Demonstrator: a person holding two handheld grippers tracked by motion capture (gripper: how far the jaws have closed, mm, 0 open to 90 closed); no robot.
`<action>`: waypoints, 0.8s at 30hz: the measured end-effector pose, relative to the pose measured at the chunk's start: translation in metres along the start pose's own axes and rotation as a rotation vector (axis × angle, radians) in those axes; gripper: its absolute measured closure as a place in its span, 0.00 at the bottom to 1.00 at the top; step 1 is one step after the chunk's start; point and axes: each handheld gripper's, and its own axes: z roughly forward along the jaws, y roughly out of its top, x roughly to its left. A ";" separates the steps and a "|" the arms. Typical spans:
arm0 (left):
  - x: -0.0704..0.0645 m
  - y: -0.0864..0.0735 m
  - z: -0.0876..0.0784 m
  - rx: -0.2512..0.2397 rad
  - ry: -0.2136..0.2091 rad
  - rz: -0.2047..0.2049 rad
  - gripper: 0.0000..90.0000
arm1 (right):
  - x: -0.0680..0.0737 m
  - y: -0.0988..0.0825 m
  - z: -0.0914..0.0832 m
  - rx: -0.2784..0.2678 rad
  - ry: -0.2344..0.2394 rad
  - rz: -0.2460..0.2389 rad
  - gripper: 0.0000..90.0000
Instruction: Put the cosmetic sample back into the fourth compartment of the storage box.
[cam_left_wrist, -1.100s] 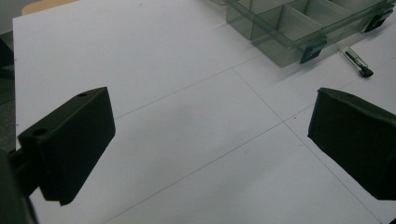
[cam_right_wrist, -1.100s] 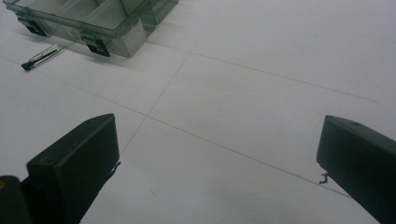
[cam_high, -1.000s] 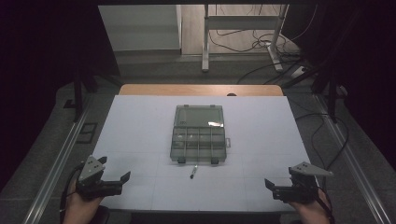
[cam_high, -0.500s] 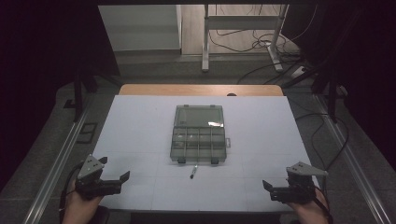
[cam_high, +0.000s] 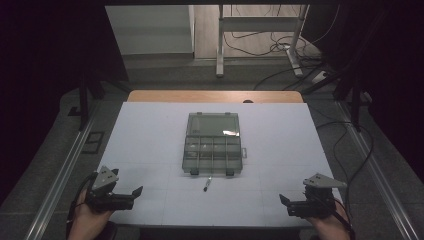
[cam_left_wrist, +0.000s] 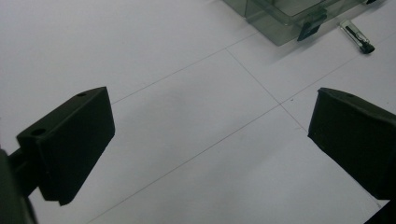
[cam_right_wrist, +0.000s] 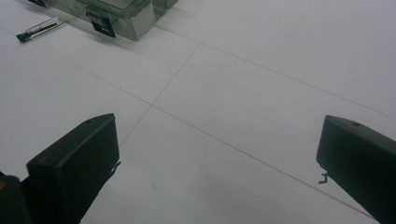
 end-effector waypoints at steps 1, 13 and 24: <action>0.000 0.000 0.000 -0.001 -0.007 -0.006 0.01 | 0.000 0.000 0.000 0.002 0.000 -0.002 0.00; -0.004 0.005 0.007 -0.029 -0.075 -0.012 0.00 | 0.001 0.001 0.000 0.006 0.001 -0.014 0.00; -0.011 0.013 0.017 -0.045 -0.148 -0.034 0.00 | 0.002 0.001 0.001 0.007 -0.002 -0.029 0.00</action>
